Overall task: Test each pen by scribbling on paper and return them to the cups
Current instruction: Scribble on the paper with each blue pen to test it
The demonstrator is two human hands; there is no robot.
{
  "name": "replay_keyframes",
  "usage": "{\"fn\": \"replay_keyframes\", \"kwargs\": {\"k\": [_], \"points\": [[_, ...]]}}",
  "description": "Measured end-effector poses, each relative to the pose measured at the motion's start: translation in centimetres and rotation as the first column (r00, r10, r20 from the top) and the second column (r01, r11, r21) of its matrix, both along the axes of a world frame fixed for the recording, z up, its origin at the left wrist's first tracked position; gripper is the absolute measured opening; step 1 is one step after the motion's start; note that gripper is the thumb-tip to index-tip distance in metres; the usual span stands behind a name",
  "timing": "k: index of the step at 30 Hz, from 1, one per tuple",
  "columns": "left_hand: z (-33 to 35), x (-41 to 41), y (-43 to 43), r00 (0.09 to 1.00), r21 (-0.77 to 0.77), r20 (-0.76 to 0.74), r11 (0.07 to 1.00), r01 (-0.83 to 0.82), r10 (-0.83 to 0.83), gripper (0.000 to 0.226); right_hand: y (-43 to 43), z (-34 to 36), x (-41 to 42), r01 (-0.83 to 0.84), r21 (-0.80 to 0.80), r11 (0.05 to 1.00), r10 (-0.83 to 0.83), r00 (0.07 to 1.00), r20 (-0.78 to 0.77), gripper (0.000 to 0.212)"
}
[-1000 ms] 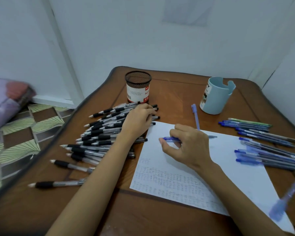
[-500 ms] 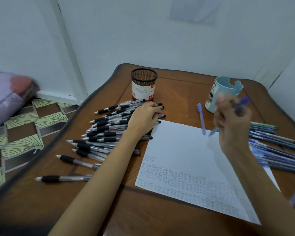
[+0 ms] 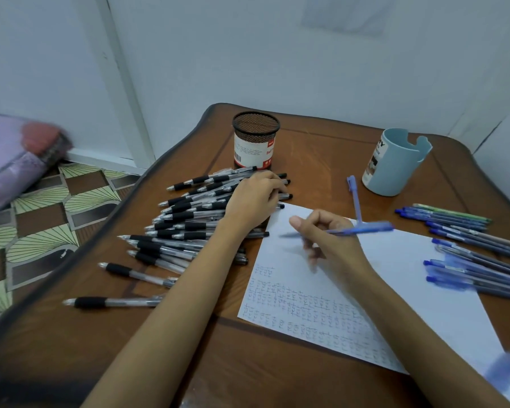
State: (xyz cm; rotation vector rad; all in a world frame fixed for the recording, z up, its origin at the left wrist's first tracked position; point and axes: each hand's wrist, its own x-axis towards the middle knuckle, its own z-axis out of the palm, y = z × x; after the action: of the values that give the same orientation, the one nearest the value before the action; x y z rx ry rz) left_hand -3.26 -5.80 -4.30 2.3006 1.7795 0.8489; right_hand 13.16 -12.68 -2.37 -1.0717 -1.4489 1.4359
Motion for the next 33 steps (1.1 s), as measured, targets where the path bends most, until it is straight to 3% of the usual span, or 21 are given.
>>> {"fn": "replay_keyframes", "kwargs": {"k": [2, 7, 13, 24, 33], "points": [[0.0, 0.0, -0.1, 1.0, 0.002, -0.005, 1.0, 0.005, -0.005, 0.03, -0.3, -0.8, -0.6, 0.052, -0.004, 0.999, -0.052, 0.999, -0.008, 0.039], [0.0, -0.1, 0.0, 1.0, -0.008, -0.011, 1.0, 0.012, -0.013, 0.03, -0.9, -1.0, -1.2, -0.214, 0.03, 0.976, 0.214, 0.977, -0.015, 0.034], [-0.1, 0.0, 0.0, 1.0, 0.008, -0.017, 1.0, 0.012, -0.012, 0.029, -0.8, -2.4, -2.0, -0.079, 0.262, 0.962, 0.039, 0.987, 0.154, 0.049], [-0.2, 0.0, 0.2, 1.0, 0.015, -0.021, 1.0, 0.008, -0.008, 0.029, -0.9, -3.0, -2.3, -0.161, 0.286, 0.945, 0.086, 0.962, 0.258, 0.046], [-0.3, 0.0, 0.3, 1.0, 0.018, -0.023, 1.0, 0.009, -0.008, 0.029, -0.7, -3.2, -2.2, -0.122, 0.314, 0.941, 0.054, 0.975, 0.216, 0.038]]}}
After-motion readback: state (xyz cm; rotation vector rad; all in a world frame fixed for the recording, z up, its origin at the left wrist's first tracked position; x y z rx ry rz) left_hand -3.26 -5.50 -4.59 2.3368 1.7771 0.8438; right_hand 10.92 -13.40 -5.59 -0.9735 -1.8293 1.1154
